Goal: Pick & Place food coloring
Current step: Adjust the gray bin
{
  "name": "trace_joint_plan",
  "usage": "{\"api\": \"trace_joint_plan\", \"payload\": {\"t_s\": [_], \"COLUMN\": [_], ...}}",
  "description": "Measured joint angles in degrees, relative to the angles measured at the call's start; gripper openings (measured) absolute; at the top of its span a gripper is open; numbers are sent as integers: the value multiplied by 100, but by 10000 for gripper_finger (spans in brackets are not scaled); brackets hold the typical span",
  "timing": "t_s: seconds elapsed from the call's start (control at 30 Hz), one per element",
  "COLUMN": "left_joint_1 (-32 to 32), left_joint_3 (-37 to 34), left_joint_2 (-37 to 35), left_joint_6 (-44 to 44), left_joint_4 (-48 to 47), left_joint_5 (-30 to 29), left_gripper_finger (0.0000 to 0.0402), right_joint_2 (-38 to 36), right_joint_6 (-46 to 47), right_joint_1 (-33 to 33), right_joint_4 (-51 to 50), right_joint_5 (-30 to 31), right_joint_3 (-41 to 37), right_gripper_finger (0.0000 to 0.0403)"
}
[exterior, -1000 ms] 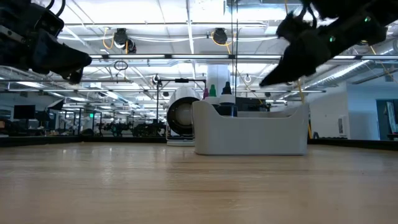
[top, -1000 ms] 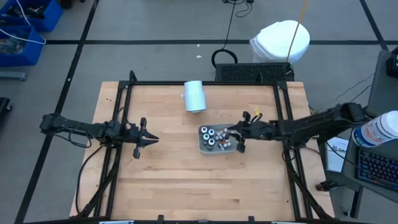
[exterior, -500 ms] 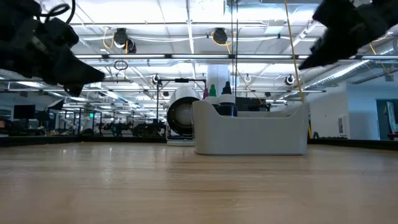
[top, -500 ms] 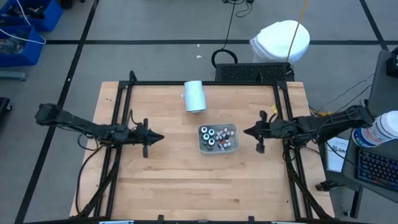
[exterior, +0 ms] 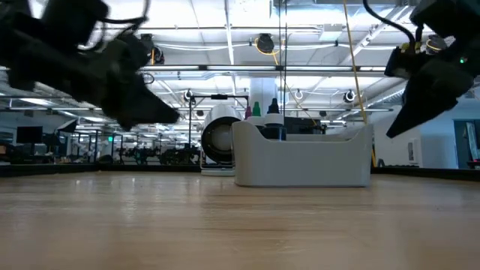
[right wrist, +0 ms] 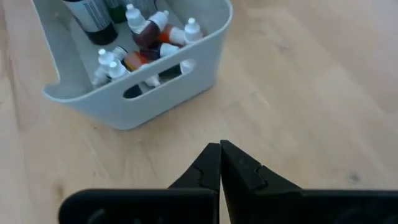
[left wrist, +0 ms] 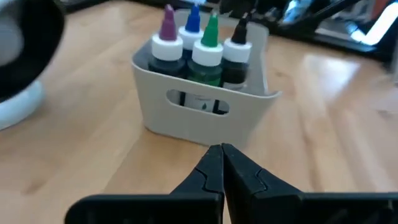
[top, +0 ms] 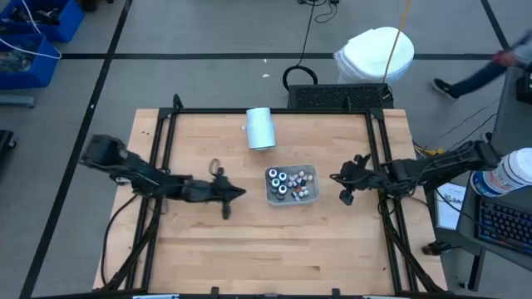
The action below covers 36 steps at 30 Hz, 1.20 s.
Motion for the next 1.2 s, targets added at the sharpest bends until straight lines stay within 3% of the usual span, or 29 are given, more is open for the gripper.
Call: {"api": "trace_joint_plan", "payload": {"t_s": [0.17,0.4,0.67,1.2], "left_joint_1": [144,185,349,769], "left_joint_3": [908,1664,1947,1963], "left_joint_2": [1267,2145,2187,2185], "left_joint_6": [-226,-621,-469,-240], "left_joint_4": [-115,-625,-968,-932], "left_joint_5": [-28,-77,-258,44], "left_gripper_finger": [9,9,9,10], "right_joint_2": [247,594,1294,2759], "right_joint_6": [260,265,119,-98], "right_joint_1": [-1,-1,8,10], "right_joint_4": [935,2551,4017,5641], "right_joint_5": [9,-58,-20,-563], "right_joint_3": [-548,-1255,-1527,-1532], "right_gripper_finger": [1,0,0,0]}}
